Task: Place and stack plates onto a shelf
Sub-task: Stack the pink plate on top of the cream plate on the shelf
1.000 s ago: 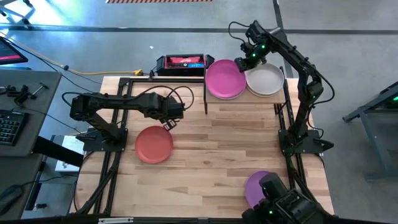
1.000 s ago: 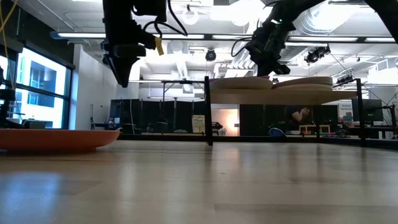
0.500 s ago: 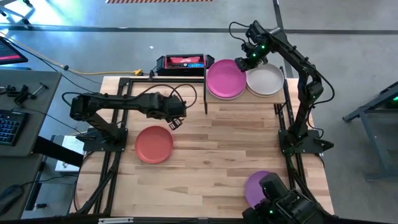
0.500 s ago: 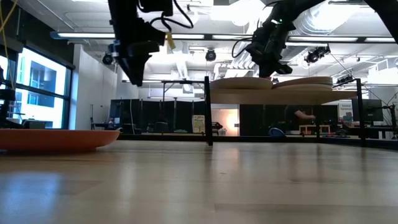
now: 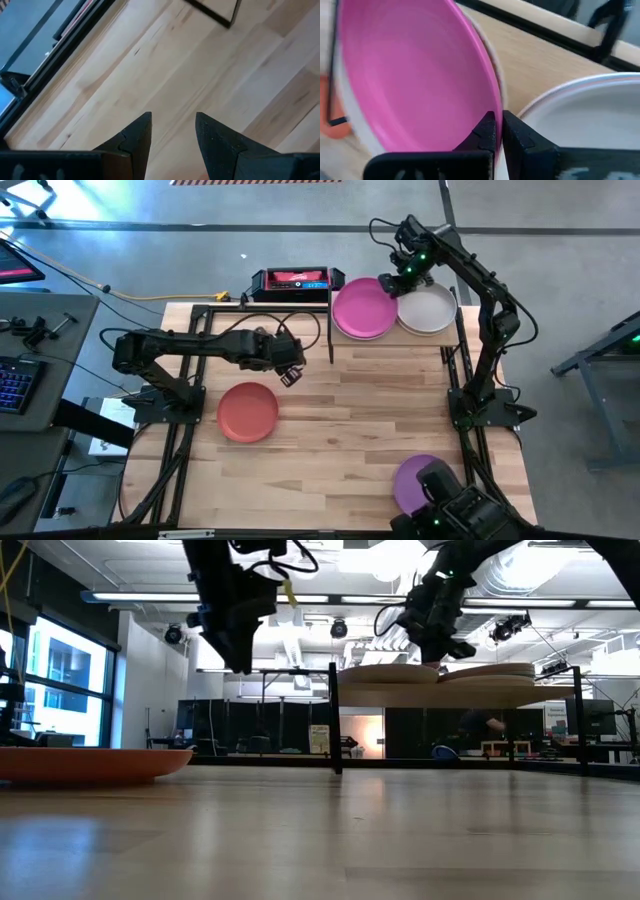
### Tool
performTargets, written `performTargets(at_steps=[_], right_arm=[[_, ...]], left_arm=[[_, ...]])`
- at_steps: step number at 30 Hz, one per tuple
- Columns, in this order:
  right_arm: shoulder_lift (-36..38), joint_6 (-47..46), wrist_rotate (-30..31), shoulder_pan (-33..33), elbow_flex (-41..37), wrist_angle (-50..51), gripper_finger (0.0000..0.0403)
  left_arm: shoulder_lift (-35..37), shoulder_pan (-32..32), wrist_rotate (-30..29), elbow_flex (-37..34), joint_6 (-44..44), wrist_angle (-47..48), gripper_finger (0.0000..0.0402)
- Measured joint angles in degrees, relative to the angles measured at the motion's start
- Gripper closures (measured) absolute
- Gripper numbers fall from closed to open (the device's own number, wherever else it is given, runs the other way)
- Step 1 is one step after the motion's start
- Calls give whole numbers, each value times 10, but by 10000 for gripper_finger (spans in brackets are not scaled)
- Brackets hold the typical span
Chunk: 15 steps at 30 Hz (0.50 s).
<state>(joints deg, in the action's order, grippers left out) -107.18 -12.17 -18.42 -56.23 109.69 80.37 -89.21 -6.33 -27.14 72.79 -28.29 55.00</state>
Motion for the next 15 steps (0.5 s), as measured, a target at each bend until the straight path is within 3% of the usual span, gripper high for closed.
performTargets(at_steps=[15], right_arm=[[-4, -9, -12, 15, 0, -7, 402]], left_arm=[[0, 0, 0, 0, 0, -48, 259]])
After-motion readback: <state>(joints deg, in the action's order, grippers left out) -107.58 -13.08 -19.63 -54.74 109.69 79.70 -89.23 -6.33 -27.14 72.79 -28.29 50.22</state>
